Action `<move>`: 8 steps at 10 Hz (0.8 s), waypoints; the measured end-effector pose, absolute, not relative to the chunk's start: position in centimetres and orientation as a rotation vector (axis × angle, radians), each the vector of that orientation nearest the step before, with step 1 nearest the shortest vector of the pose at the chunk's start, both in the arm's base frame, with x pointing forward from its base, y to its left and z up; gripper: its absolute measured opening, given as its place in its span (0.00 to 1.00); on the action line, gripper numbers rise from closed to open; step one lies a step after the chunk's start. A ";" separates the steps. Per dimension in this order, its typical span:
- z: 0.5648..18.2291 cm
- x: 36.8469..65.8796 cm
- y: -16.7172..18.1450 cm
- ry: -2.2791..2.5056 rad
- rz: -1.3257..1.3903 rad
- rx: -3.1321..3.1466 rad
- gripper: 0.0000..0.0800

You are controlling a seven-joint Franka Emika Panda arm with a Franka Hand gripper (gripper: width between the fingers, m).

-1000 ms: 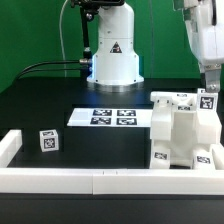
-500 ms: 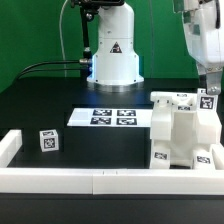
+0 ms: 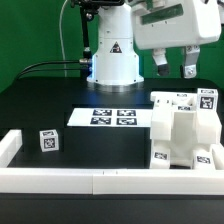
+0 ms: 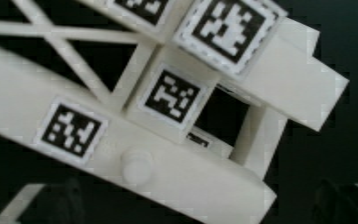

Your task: Assemble chair

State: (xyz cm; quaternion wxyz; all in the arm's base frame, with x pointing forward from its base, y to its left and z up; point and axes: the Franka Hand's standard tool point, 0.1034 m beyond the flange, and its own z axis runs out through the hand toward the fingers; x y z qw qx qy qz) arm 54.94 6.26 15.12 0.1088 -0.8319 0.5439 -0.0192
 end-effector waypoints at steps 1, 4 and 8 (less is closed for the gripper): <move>15.1 54.9 6.2 1.515 -0.067 -2.503 0.81; 14.6 55.1 4.4 1.093 -0.115 -2.736 0.81; 13.2 55.5 -1.6 0.346 -0.202 -2.967 0.81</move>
Offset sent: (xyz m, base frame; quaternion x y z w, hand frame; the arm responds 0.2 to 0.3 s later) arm 0.0130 -0.0355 -0.0150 0.0058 -0.0461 -0.3134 0.9485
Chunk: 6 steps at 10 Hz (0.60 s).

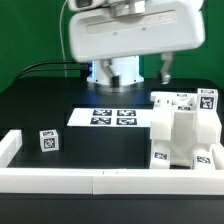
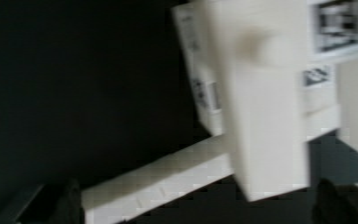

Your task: Assemble chair

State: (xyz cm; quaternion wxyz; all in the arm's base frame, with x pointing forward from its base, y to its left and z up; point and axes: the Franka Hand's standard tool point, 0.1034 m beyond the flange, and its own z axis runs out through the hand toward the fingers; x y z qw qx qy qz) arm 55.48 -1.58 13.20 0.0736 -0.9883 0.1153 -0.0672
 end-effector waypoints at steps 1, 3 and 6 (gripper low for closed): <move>13.0 55.4 -1.8 0.260 -0.204 -2.983 0.81; 13.0 55.4 -1.9 0.109 -0.210 -3.006 0.81; 12.8 55.2 -2.6 -0.257 -0.203 -3.027 0.81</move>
Offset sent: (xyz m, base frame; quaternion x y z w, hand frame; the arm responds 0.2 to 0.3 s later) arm 0.0000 0.0000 0.0000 0.0000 0.0000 -0.1296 0.9916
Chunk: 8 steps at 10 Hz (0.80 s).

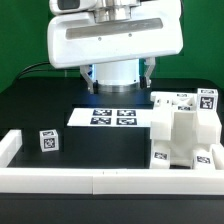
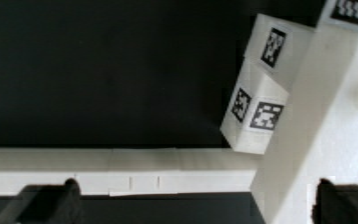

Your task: Assemble chair

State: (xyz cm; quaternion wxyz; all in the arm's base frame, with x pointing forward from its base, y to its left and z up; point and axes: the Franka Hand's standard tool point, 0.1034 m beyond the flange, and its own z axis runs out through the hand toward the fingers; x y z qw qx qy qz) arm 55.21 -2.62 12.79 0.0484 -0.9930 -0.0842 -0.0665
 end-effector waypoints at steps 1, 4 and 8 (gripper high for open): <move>12.2 55.3 -3.9 -0.480 -0.164 -3.017 0.81; 10.6 54.7 -6.4 -0.990 -0.124 -2.934 0.81; 10.5 54.4 -7.9 -1.289 -0.091 -2.850 0.81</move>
Offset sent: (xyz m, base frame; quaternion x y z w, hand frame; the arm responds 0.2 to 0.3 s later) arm -0.0012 -0.0130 -0.0245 0.0587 -0.0021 -0.2579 0.9644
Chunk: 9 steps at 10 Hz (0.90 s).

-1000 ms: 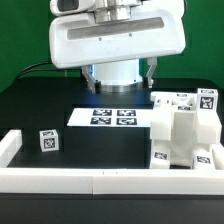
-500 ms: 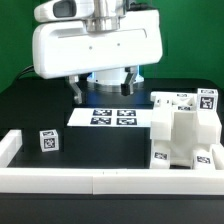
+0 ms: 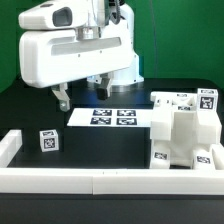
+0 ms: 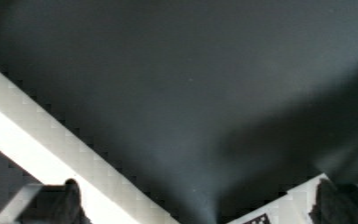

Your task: Assemble chair

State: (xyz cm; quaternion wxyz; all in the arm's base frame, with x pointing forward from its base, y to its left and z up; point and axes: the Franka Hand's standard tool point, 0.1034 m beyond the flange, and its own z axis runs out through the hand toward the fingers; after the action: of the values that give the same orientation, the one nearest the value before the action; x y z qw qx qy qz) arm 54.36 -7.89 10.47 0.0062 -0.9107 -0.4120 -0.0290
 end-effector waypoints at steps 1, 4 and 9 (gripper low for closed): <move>10.4 54.2 -8.4 -1.476 -0.070 -2.774 0.81; 6.7 52.2 -11.0 -1.695 0.033 -2.658 0.81; 5.8 51.5 -11.8 -1.871 0.110 -2.543 0.81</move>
Offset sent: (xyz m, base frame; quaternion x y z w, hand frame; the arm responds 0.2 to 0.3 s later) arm -0.0229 -0.0104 -0.0549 0.0208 -0.0029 -0.1228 0.9922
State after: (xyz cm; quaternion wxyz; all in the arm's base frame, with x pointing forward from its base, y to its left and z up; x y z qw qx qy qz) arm 51.49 -11.78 5.82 -0.0089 -0.8049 -0.5923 0.0349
